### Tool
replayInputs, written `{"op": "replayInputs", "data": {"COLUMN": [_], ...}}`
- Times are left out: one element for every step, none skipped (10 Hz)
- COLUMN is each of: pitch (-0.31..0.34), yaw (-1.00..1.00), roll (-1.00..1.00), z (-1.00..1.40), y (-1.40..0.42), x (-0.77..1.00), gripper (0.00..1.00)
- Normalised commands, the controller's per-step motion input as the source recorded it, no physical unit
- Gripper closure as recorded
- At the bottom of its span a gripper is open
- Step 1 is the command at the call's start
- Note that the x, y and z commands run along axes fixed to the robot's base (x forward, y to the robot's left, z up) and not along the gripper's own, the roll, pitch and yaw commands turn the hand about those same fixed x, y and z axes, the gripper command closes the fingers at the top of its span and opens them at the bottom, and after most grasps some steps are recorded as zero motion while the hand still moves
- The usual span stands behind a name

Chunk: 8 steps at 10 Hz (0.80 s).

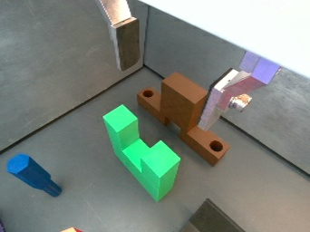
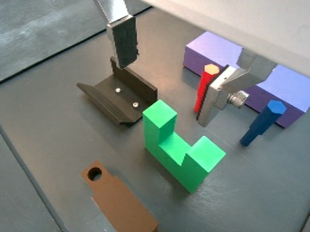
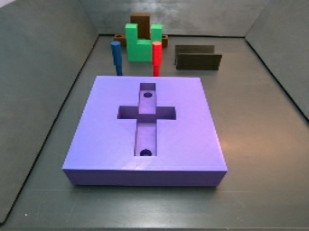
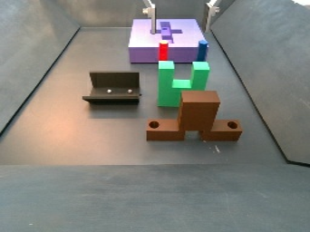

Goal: Pick up the green object. Move up. Move to above the board. Insert the green object.
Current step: Pick up the green object.

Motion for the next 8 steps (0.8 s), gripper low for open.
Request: {"op": "replayInputs", "data": {"pitch": [-0.01, 0.001, 0.137, 0.024, -0.011, -0.117, -0.13, -0.099], "yaw": [0.0, -0.1, -0.04, -0.04, 0.0, 0.0, 0.0, 0.0], "roll": [-0.03, 0.0, 0.0, -0.09, -0.14, -0.18, -0.11, -0.13], "z": [-0.09, -0.03, -0.27, -0.44, -0.51, -0.71, -0.65, -0.47], "y": [0.0, -0.07, -0.15, -0.13, -0.19, -0.12, -0.05, 0.0], "x": [0.0, 0.01, 0.82, 0.89, 0.84, 0.49, 0.22, 0.0], "gripper": [0.0, 0.0, 0.0, 0.0, 0.0, 0.0, 0.0, 0.0]}}
